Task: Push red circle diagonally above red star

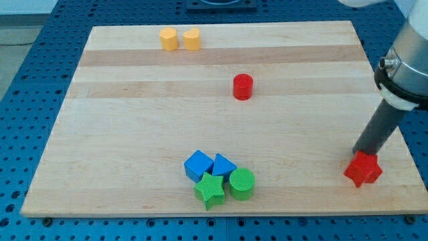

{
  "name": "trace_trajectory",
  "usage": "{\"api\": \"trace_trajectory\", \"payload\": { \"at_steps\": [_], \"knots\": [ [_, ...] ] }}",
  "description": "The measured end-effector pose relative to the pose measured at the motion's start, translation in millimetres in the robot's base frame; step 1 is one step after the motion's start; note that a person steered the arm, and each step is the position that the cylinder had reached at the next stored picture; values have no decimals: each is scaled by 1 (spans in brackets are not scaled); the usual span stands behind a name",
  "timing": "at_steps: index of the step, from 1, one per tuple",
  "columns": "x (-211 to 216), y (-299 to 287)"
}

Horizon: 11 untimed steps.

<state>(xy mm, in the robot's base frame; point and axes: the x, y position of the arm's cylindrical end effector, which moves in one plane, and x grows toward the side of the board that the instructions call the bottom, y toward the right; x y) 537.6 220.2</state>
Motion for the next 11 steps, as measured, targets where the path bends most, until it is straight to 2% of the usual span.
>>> {"api": "trace_trajectory", "payload": {
  "at_steps": [1,2,4,5,6,7,8,10,11],
  "knots": [
    [-4,-5],
    [-29,-46],
    [-68,-182],
    [-115,-226],
    [-155,-227],
    [-163,-186],
    [-157,-158],
    [-113,-87],
    [-89,-70]
  ]
}}
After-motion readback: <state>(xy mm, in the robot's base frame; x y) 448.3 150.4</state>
